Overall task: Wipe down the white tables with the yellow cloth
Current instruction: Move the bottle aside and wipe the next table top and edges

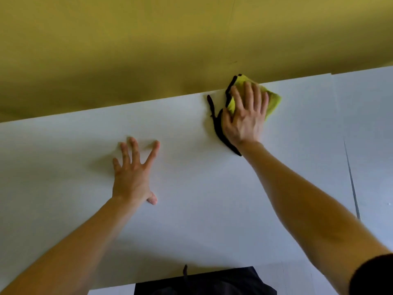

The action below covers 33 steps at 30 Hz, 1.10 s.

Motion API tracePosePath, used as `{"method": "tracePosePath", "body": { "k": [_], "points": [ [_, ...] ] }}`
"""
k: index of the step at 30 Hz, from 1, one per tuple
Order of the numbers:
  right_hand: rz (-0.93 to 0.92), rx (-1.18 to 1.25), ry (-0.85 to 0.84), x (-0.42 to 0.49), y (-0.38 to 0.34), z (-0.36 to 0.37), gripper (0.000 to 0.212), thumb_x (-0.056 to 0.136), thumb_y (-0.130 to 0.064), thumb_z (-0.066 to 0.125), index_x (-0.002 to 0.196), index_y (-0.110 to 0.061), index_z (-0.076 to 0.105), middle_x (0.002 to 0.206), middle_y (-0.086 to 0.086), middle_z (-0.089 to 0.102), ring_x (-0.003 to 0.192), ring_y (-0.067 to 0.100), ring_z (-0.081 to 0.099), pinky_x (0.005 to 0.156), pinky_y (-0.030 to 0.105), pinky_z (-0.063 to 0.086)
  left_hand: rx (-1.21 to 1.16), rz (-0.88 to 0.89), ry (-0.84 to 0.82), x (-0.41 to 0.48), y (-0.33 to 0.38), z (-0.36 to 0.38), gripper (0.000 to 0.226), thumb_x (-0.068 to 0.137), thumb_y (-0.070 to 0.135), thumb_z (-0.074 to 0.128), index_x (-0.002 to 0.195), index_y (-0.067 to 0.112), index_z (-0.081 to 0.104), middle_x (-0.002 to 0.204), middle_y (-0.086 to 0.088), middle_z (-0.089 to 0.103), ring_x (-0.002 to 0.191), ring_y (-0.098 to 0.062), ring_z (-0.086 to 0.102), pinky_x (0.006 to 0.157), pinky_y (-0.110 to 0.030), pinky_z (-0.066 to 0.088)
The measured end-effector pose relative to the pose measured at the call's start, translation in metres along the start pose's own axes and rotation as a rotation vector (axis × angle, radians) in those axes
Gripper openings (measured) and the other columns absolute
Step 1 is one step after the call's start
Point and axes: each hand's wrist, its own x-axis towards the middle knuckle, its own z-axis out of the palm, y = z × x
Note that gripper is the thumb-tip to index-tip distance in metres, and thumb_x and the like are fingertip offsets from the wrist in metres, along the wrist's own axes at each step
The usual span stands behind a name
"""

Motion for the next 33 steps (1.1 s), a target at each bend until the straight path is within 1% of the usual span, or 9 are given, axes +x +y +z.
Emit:
{"method": "tracePosePath", "body": {
  "k": [4, 8, 12, 15, 20, 23, 28, 31, 33],
  "points": [
    [-0.481, 0.143, -0.183, -0.052, -0.114, 0.024, 0.067, 0.097, -0.048, 0.058, 0.157, -0.019, 0.057, 0.172, 0.017, 0.039, 0.163, 0.042, 0.028, 0.132, 0.062, 0.014, 0.04, -0.031, -0.012, 0.0, 0.0, 0.001, 0.184, 0.046, 0.074, 0.101, 0.158, 0.039, -0.041, 0.17, -0.03, -0.036, 0.162, -0.057, -0.018, 0.129, -0.069, 0.025],
    [-0.674, 0.153, -0.215, -0.033, -0.066, 0.017, 0.061, 0.095, -0.035, 0.057, 0.153, -0.017, 0.062, 0.169, 0.016, 0.046, 0.16, 0.041, 0.035, 0.132, 0.06, 0.022, 0.019, -0.007, 0.001, 0.0, 0.002, 0.0, 0.184, 0.047, 0.071, 0.102, 0.159, 0.042, -0.041, 0.171, -0.029, -0.034, 0.162, -0.058, -0.018, 0.129, -0.07, 0.024],
    [-0.301, 0.065, -0.043, 0.0, 0.068, -0.014, 0.059, 0.096, -0.025, 0.068, 0.153, -0.017, 0.06, 0.168, 0.016, 0.046, 0.159, 0.042, 0.037, 0.132, 0.059, 0.023, -0.002, -0.008, 0.011, -0.002, 0.001, 0.003, 0.187, 0.045, 0.067, 0.104, 0.158, 0.042, -0.043, 0.171, -0.03, -0.034, 0.162, -0.058, -0.017, 0.128, -0.073, 0.025],
    [0.036, 0.01, 0.016, -0.012, 0.051, -0.009, 0.067, 0.098, -0.042, 0.063, 0.159, -0.019, 0.052, 0.174, 0.018, 0.036, 0.163, 0.042, 0.027, 0.133, 0.063, 0.015, -0.007, 0.0, 0.006, -0.001, 0.0, 0.001, 0.187, 0.045, 0.066, 0.105, 0.159, 0.042, -0.041, 0.171, -0.031, -0.033, 0.162, -0.059, -0.017, 0.127, -0.074, 0.024],
    [-0.444, 0.126, -0.157, -0.092, -0.098, 0.015, 0.067, 0.103, -0.054, 0.059, 0.161, -0.022, 0.053, 0.176, 0.017, 0.033, 0.166, 0.041, 0.022, 0.132, 0.065, 0.014, 0.023, -0.022, 0.016, -0.001, 0.002, 0.001, 0.185, 0.045, 0.068, 0.104, 0.16, 0.042, -0.038, 0.17, -0.03, -0.034, 0.162, -0.057, -0.017, 0.128, -0.07, 0.026],
    [-0.634, 0.152, -0.218, -0.086, -0.078, 0.014, 0.057, 0.103, -0.04, 0.057, 0.156, -0.02, 0.059, 0.172, 0.016, 0.04, 0.163, 0.04, 0.03, 0.132, 0.062, 0.019, 0.019, -0.014, 0.024, -0.002, 0.001, 0.002, 0.184, 0.045, 0.069, 0.103, 0.161, 0.043, -0.037, 0.172, -0.029, -0.033, 0.163, -0.056, -0.017, 0.129, -0.07, 0.025],
    [-0.193, 0.05, 0.04, -0.022, 0.064, -0.014, 0.052, 0.099, -0.027, 0.066, 0.15, -0.019, 0.06, 0.165, 0.017, 0.05, 0.157, 0.044, 0.04, 0.13, 0.062, 0.025, 0.022, 0.002, 0.042, -0.002, -0.001, 0.006, 0.185, 0.044, 0.069, 0.104, 0.161, 0.042, -0.037, 0.173, -0.031, -0.028, 0.163, -0.058, -0.013, 0.127, -0.073, 0.026],
    [0.054, 0.023, 0.078, -0.037, 0.033, -0.005, 0.062, 0.093, -0.036, 0.065, 0.153, -0.018, 0.06, 0.17, 0.019, 0.042, 0.16, 0.046, 0.033, 0.132, 0.064, 0.017, 0.035, 0.011, 0.052, 0.0, -0.002, 0.005, 0.185, 0.044, 0.069, 0.104, 0.161, 0.042, -0.036, 0.173, -0.032, -0.026, 0.163, -0.058, -0.011, 0.127, -0.073, 0.027],
    [-0.064, 0.092, 0.059, -0.08, -0.034, 0.007, 0.066, 0.09, -0.036, 0.069, 0.153, -0.015, 0.061, 0.17, 0.021, 0.041, 0.161, 0.047, 0.031, 0.13, 0.067, 0.016, 0.038, 0.014, 0.057, -0.001, -0.003, 0.004, 0.184, 0.043, 0.069, 0.104, 0.162, 0.042, -0.034, 0.173, -0.032, -0.025, 0.163, -0.058, -0.01, 0.126, -0.072, 0.029]
  ]
}}
